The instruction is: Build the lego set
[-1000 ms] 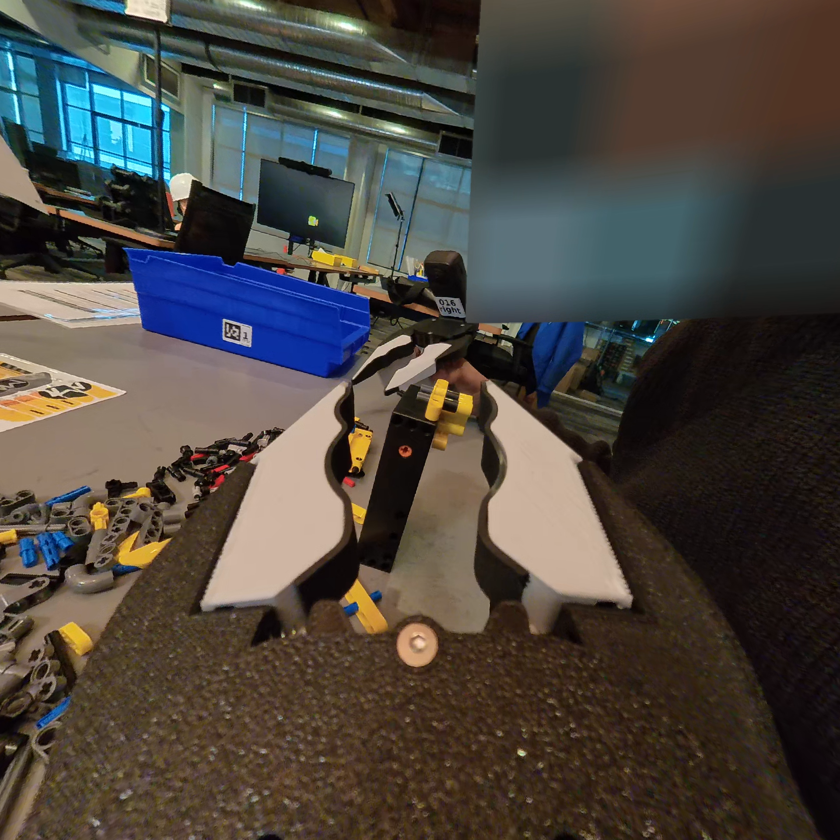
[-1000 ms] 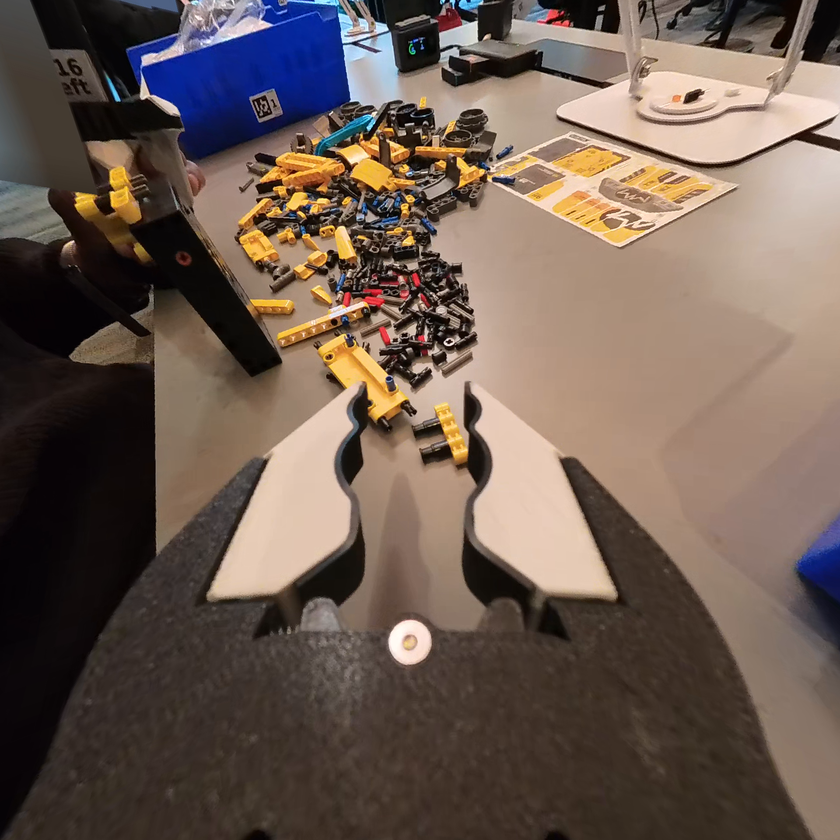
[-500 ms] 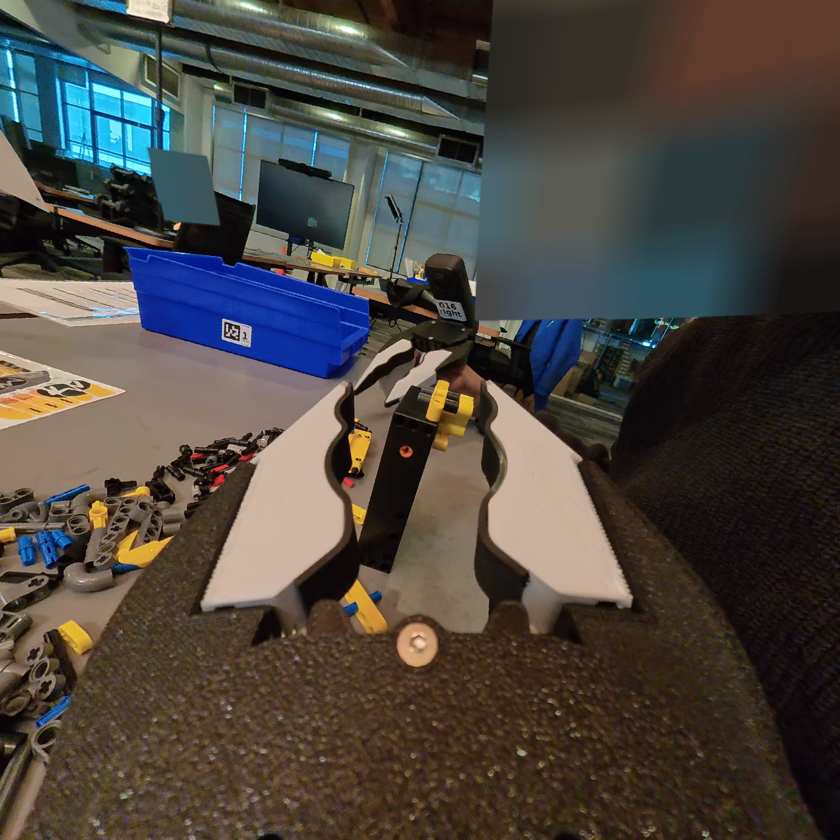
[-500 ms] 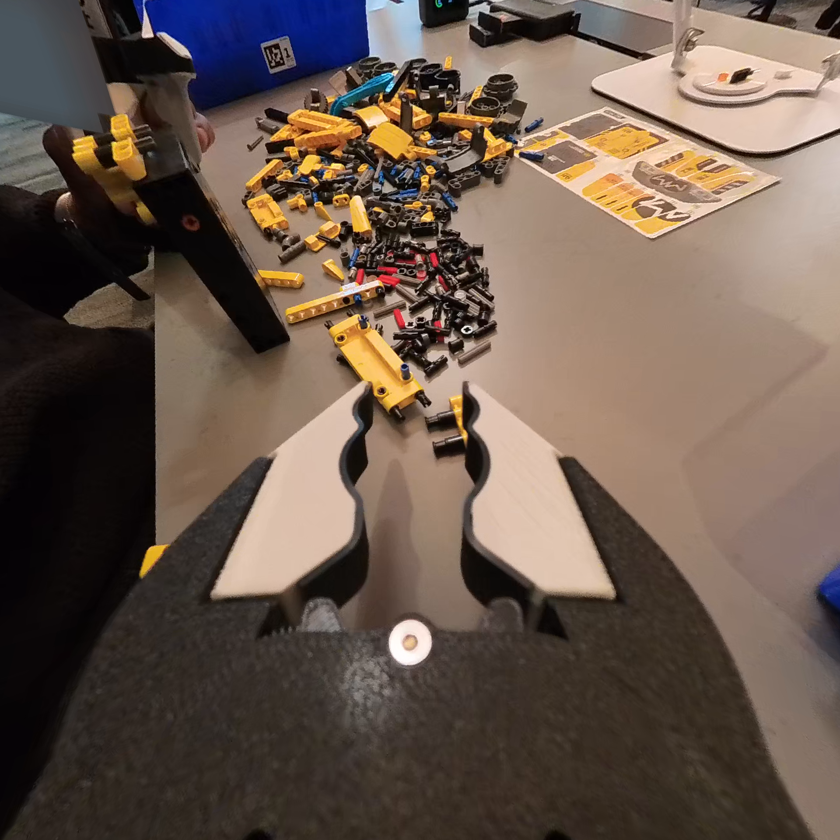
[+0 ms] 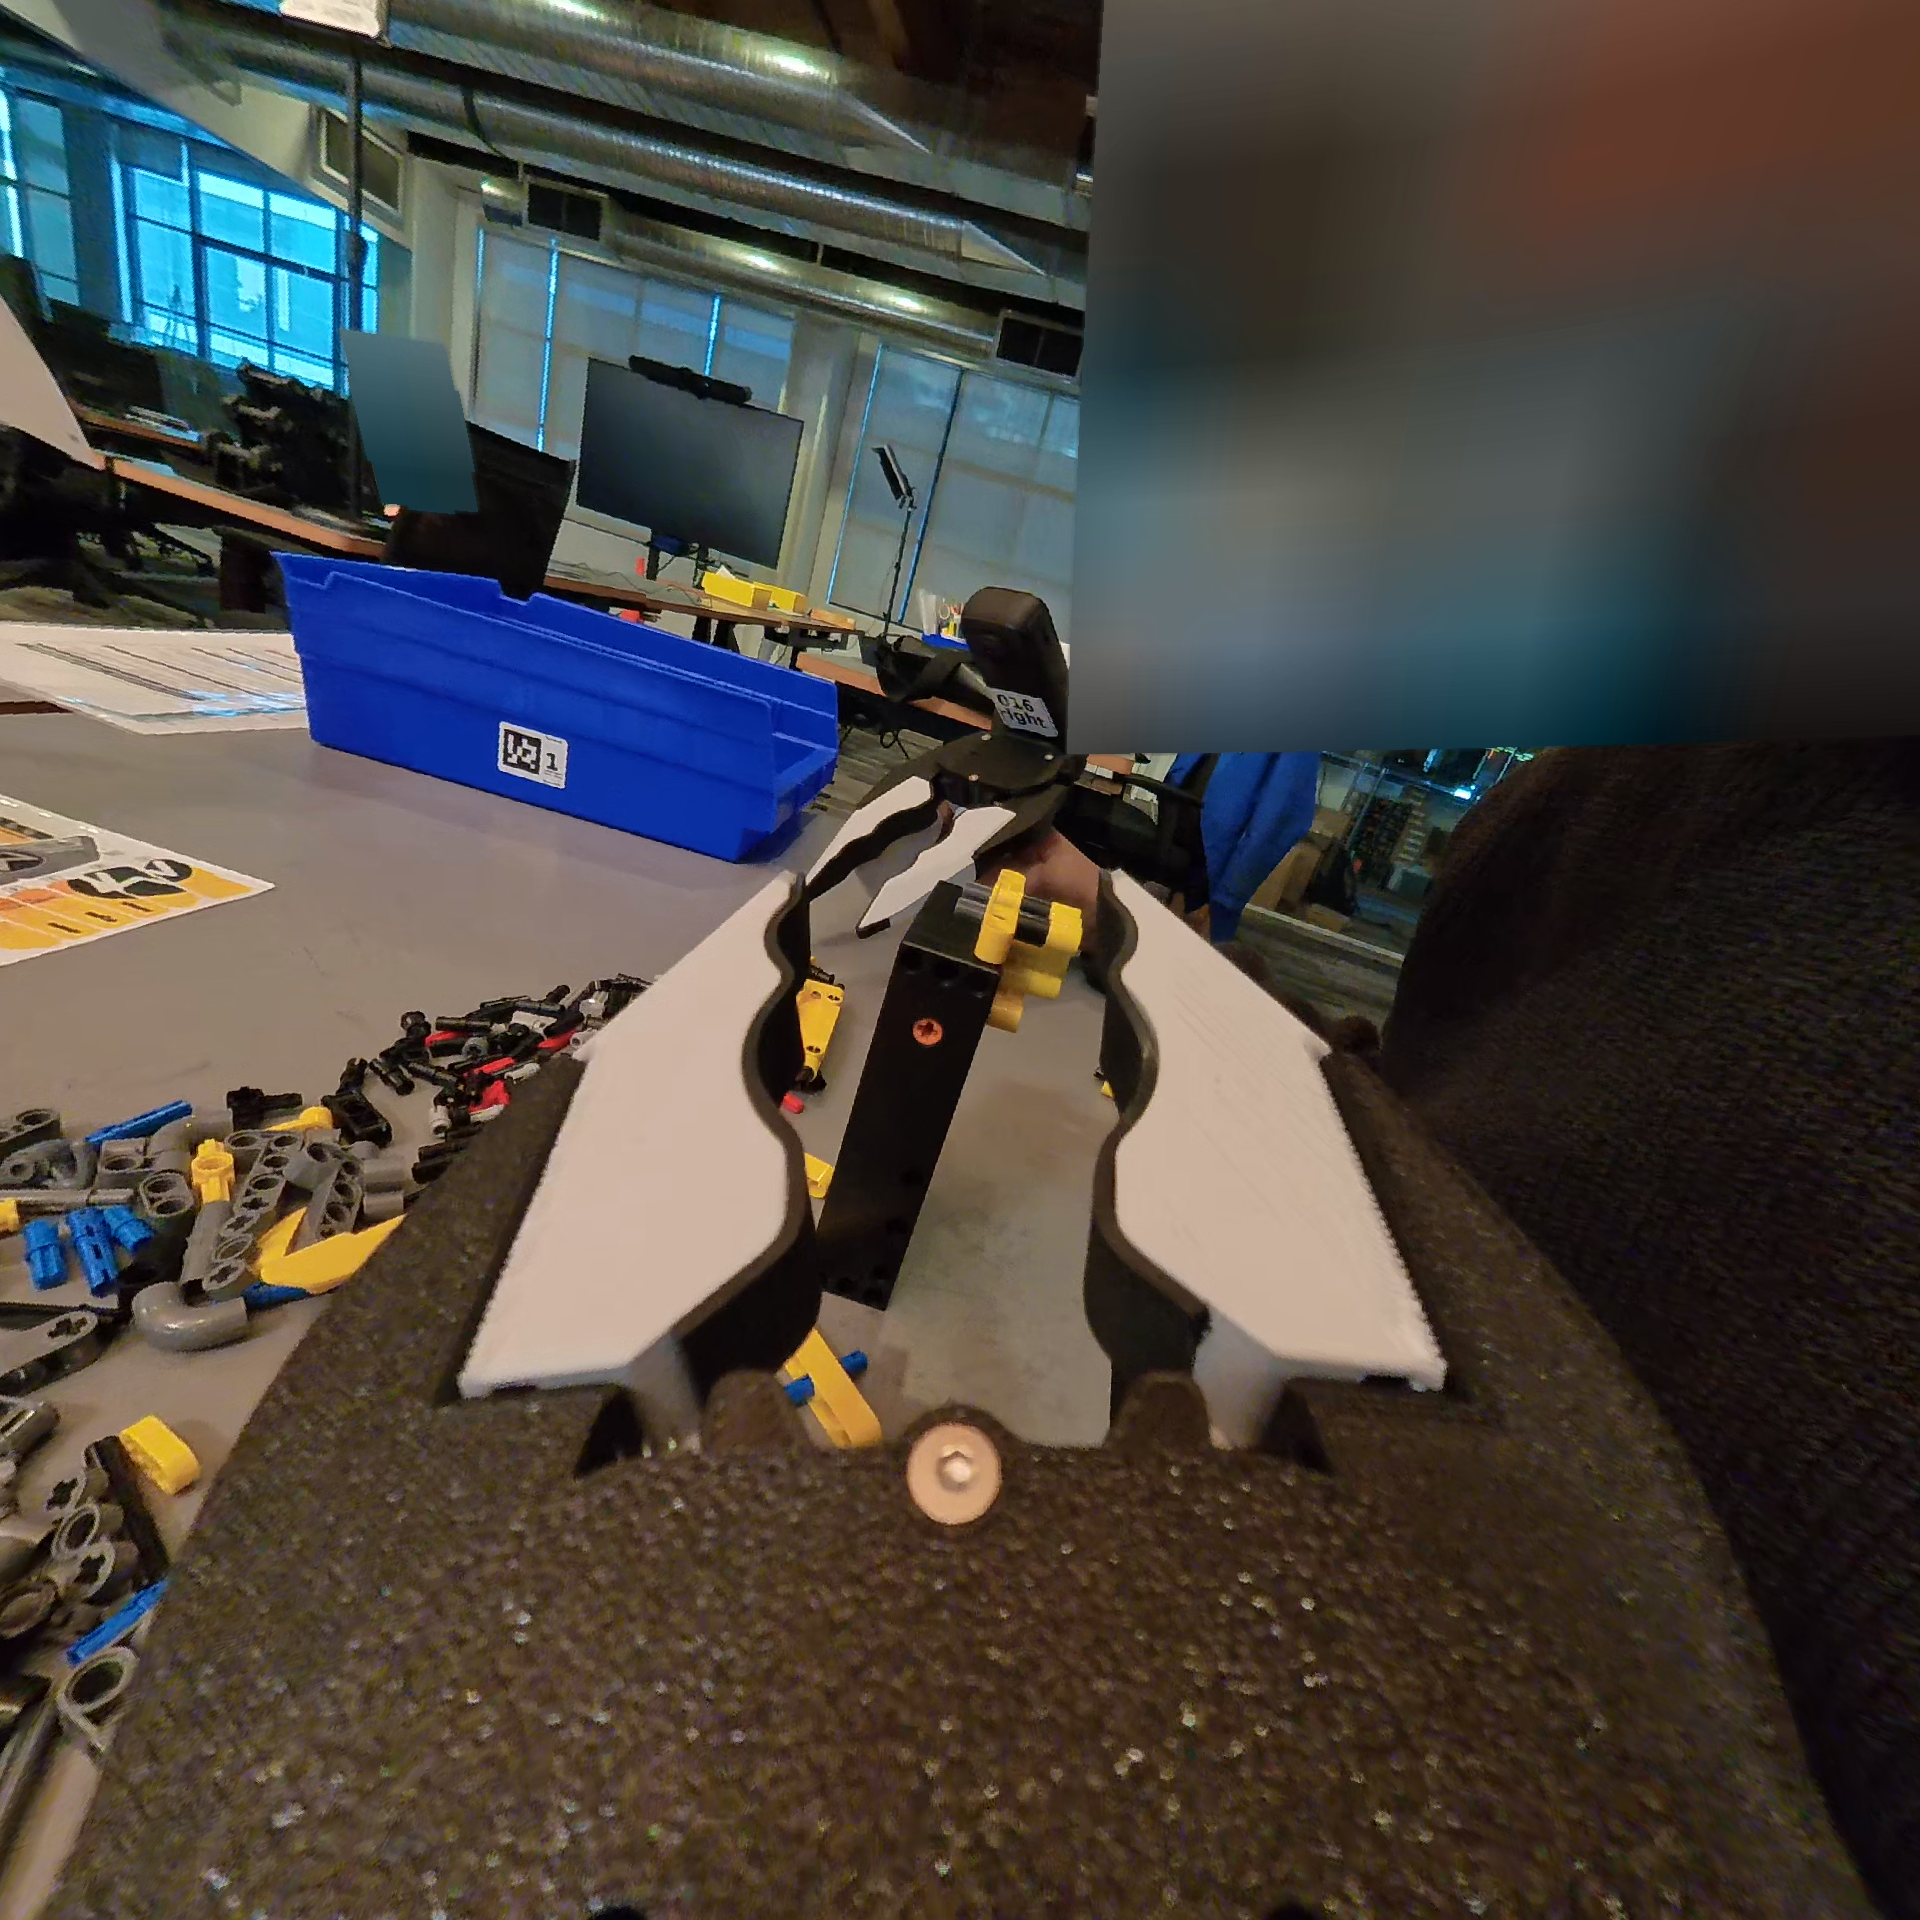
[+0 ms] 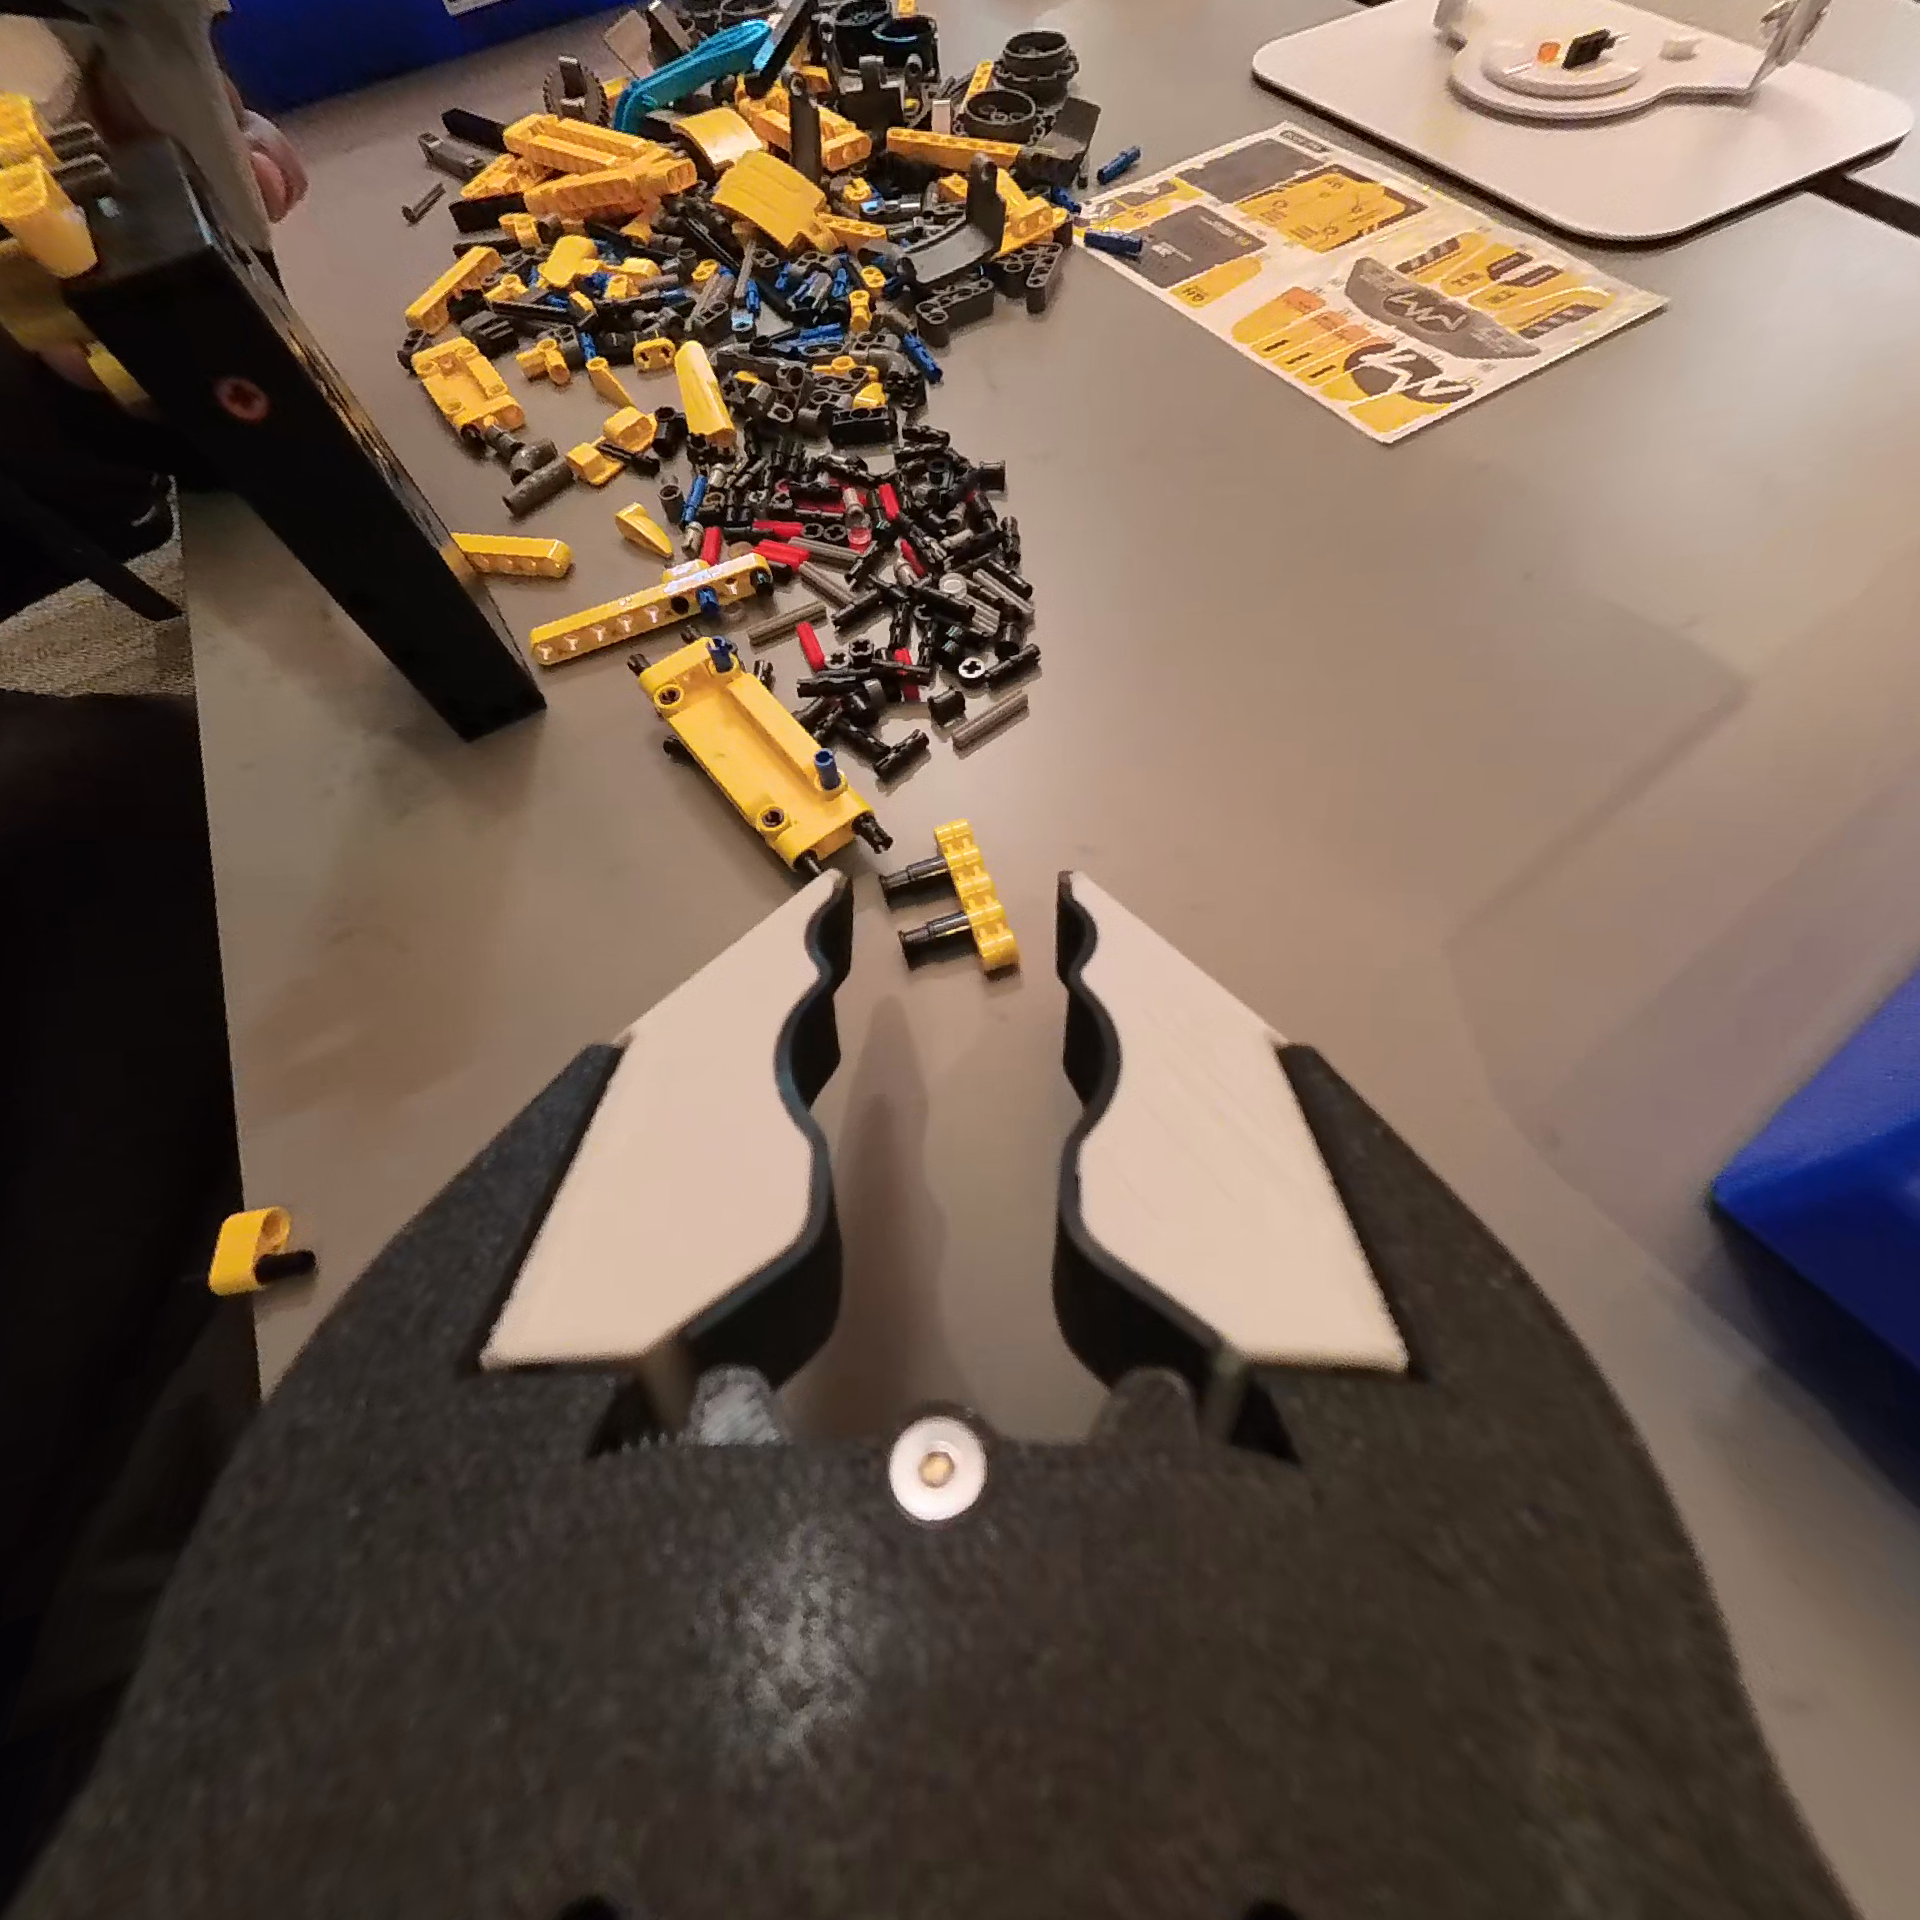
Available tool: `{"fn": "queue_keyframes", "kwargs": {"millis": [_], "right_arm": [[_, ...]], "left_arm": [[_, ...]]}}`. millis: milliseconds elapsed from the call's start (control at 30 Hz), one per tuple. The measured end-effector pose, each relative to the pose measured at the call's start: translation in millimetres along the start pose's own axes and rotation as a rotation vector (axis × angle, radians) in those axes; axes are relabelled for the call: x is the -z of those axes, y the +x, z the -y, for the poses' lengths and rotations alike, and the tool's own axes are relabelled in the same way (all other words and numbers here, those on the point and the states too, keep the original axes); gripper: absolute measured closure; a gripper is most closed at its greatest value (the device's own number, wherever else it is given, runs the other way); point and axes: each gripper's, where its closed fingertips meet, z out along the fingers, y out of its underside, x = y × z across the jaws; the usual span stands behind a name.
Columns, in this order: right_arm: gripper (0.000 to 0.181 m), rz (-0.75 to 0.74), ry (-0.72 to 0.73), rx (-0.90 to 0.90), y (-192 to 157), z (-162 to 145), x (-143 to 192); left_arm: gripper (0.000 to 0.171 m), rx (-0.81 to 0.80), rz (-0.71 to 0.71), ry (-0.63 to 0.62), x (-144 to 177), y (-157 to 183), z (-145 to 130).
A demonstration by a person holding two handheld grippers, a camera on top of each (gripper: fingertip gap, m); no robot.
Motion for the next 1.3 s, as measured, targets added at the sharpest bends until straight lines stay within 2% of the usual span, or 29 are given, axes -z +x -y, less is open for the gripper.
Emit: {"fn": "queue_keyframes", "kwargs": {"millis": [600,933,1300], "right_arm": [[0.144,0.011,0.033,-0.002,-1.6,4.3,3.1],[0.144,0.009,0.084,-0.026,0.9,10.1,8.4],[0.144,0.012,0.072,0.014,-4.3,9.0,7.0]], "left_arm": [[0.117,-0.002,0.002,0.016,1.9,0.4,1.8],[0.117,0.052,-0.009,0.044,5.4,-3.2,5.2],[0.117,0.056,-0.002,0.046,5.6,-4.2,5.3]]}}
